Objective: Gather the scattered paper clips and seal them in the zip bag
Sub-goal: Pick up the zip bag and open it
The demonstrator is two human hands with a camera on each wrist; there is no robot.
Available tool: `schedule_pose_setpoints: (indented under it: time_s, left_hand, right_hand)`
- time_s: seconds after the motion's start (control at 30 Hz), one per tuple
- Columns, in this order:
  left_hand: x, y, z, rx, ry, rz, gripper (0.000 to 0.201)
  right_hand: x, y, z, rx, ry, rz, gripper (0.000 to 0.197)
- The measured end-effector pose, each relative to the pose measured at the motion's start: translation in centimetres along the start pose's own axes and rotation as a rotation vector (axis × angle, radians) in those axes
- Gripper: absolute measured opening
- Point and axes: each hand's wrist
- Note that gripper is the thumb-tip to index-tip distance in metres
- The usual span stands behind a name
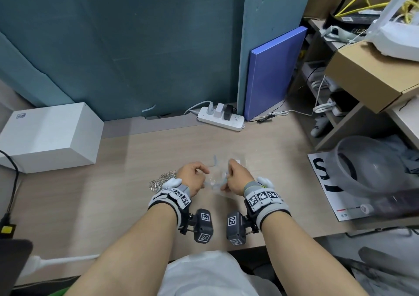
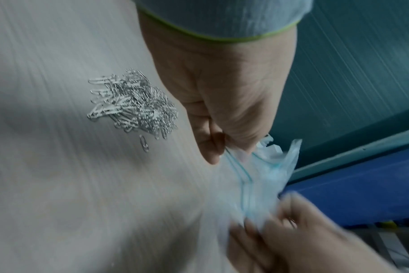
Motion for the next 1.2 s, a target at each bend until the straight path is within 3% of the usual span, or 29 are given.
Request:
schedule_pose_setpoints:
  time_s: [0.1,0.23,0.4,0.5,0.6,0.7,0.8,0.87,0.93,1.0,1.1,1.2]
  left_hand:
    - [1.2,-0.5,-0.8,-0.003,-0.063,-0.034,0.038]
    - [0.4,-0.8,-0.7,-0.066,-0.279,-0.12,0.061]
    - [-0.5,-1.3,-0.2,0.0,-0.324,-0.093,0.051]
    - [-0.9,-1.7,-0.2,0.02,-0.385,-0.094,0.059]
    - [-1.0,-1.7,0.0,0.046,-0.461,-0.101,0.068]
    - [-0.9,-1.8,0.5,0.016,-0.514,-0.134,0.072]
    - [-0.9,-2.2,0.9,0.037,-0.635,-0.126,0.081]
    - [-0.7,-2.4,1.6,0.041,-0.653,-0.168,0.076]
    - [-0.3,-2.6,2.0,0.041,-0.672,-0.205,0.058]
    - [-0.1,-2.6,1.9,0.042,-0.625,-0.191,0.049]
    - [-0.5,-2.1,0.9,0.02,-0.54,-0.119,0.052]
    - [-1.0,-1.9,0.4,0.025,-0.439,-0.008,0.032]
  right_hand:
    - [0.7,-0.1,1.0,-0.018,-0.005,-0.001,0.024]
    - [0.0,-0.1,0.3,0.105,-0.01,0.021,0.029]
    - [-0.4,-0.1,-0.5,0.236,0.003,0.0,0.045]
    - [-0.3,-0.1,-0.9,0.254,0.066,0.004,0.053]
    - [-0.1,0.1,-1.5,0.195,0.119,-0.011,0.051]
    - [0.4,0.4,-2.0,0.015,0.187,0.131,0.024]
    - [0.5,0.0,-2.0,-0.095,0.317,0.265,0.032]
    - [0.3,-0.3,-1.8,-0.091,0.384,0.252,0.025]
    - [0.0,-0.5,-1.2,-0.018,0.411,0.194,0.021]
    - [0.1,-0.8,-0.4,0.1,0.406,0.094,0.032]
    - [0.2,-0.8,-0.2,0.193,0.486,-0.097,0.052]
    - [-0.1,-1.2,-1.0,0.113,0.415,-0.022,0.043]
Point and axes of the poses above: each hand's wrist, its own y-axis away from the middle knuckle, its own x-axis out of the back of the hand, z = x × y, and after that the axes turned 10 degrees about y, right-handed
